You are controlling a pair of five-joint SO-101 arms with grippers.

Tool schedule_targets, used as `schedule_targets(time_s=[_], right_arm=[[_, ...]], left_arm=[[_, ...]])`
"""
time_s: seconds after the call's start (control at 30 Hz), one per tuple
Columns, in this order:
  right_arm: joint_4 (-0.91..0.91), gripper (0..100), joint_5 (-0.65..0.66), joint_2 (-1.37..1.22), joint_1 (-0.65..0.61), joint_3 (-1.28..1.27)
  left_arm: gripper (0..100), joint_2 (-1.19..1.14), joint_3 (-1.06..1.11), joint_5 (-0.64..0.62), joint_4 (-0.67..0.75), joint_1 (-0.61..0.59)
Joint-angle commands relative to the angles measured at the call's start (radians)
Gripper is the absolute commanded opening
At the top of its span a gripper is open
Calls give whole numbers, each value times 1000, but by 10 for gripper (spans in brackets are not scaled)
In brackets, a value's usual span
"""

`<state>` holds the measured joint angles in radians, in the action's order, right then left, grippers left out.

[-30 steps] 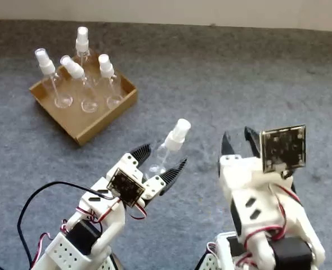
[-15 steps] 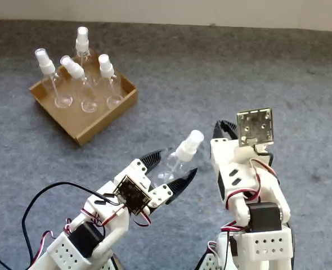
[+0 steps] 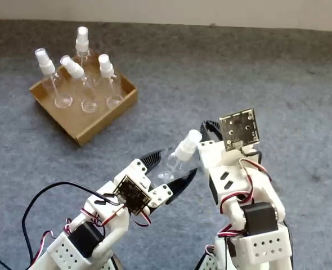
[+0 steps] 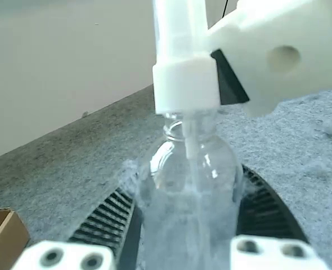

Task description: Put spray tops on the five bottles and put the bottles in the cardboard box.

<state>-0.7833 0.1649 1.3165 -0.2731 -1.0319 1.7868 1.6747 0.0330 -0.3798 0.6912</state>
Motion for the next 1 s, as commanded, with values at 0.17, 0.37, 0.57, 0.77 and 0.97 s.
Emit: schedule_targets(time_s=[0.17,0.37,0.57,0.77,0.97], right_arm=[[7,4,12,13,-44,84],[-33,4,14,13,-142,84],[-36,4,14,120,-140,105],[-102,4,14,332,-140,50],[-128,4,14,475,-140,-102]], left_arm=[[24,2,19,3,25,2],[24,2,18,5,25,-39],[24,2,19,5,25,-107],[24,2,10,6,26,-148],[24,2,-18,8,126,-159]])
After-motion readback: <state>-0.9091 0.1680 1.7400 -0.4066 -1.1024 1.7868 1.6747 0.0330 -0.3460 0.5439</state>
